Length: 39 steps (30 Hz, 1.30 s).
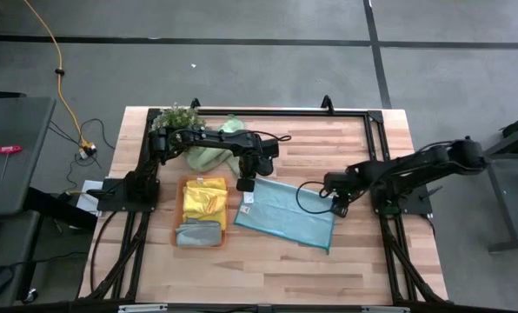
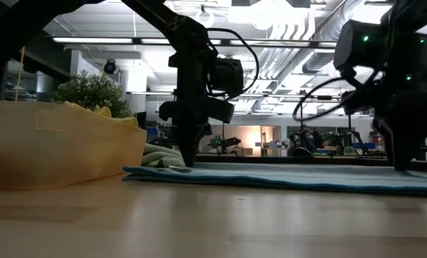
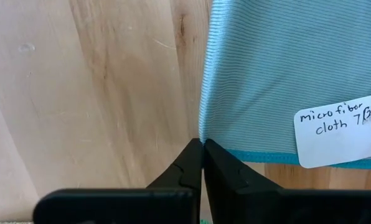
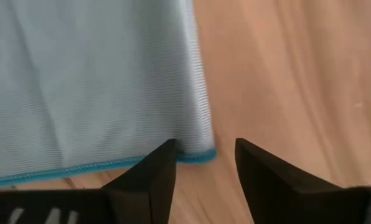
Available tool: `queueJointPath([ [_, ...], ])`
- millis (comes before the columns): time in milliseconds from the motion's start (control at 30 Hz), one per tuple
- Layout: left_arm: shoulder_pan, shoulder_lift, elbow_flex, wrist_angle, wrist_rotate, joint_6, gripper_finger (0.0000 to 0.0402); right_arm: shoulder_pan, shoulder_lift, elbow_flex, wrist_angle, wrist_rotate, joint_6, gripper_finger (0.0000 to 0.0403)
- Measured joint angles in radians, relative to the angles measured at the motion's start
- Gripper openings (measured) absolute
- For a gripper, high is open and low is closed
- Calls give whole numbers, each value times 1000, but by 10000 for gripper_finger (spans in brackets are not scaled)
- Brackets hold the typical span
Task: Fold microfiber towels
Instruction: Fold the blue microfiber towel
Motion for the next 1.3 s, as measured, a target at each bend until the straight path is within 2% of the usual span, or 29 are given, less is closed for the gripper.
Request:
queueJointPath([
  [133, 0, 0, 0, 0, 0, 0, 0, -10, 68, 0, 38, -50, -30, 150],
  [400, 0, 0, 0, 0, -3, 2, 0, -10, 129, 6, 46, -32, -23, 139],
  [467, 0, 0, 0, 3, -35, 4, 0, -10, 120, 5, 34, -23, -23, 118],
  [600, 0, -4, 0, 11, -113, 30, 0, -11, 87, 2, 9, -2, -10, 32],
  [667, 0, -6, 1, 11, -127, 44, 0, -10, 69, 0, 3, 11, 2, 10],
  [867, 4, -6, 1, 27, -128, 45, 0, -10, 12, -1, -87, 90, 46, 4],
  [1000, 4, -6, 1, 44, -181, 44, 0, -11, -29, 1, -113, 123, 85, 3],
  [1300, -5, -73, 1, -2, -204, 24, 0, 25, -136, 82, -196, 122, 185, 1],
])
